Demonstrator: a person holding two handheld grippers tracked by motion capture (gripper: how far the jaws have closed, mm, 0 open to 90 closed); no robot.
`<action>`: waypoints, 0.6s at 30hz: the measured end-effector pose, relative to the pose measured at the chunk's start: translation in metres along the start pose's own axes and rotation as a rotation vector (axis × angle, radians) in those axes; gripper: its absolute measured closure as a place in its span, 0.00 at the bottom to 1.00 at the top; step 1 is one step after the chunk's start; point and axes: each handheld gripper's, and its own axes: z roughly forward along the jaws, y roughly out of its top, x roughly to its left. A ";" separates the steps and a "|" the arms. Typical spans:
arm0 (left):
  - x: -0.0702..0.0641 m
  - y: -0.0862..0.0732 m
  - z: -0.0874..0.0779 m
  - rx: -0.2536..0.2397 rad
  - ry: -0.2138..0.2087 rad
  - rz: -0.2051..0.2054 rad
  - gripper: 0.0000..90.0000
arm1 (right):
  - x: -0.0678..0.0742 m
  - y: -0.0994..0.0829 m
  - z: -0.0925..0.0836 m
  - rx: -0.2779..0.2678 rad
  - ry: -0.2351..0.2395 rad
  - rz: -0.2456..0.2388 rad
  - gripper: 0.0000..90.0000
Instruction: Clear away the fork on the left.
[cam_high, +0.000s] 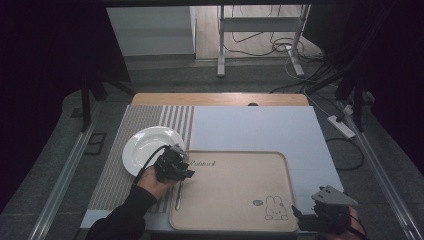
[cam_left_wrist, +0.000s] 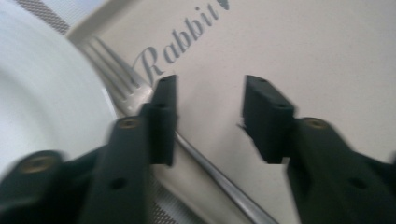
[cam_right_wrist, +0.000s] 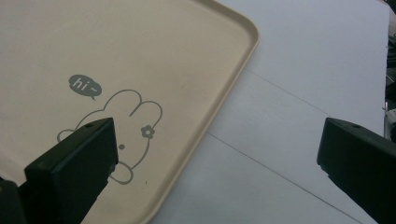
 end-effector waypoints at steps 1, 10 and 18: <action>0.001 -0.002 -0.001 -0.013 -0.003 0.002 0.56 | 0.000 0.000 0.000 0.000 0.001 0.000 0.00; 0.009 -0.013 -0.018 -0.120 0.018 0.012 0.18 | 0.000 0.000 0.000 -0.001 0.001 0.002 0.00; 0.018 -0.023 -0.023 -0.127 0.013 -0.053 0.00 | 0.000 0.000 0.000 -0.002 0.002 0.003 0.00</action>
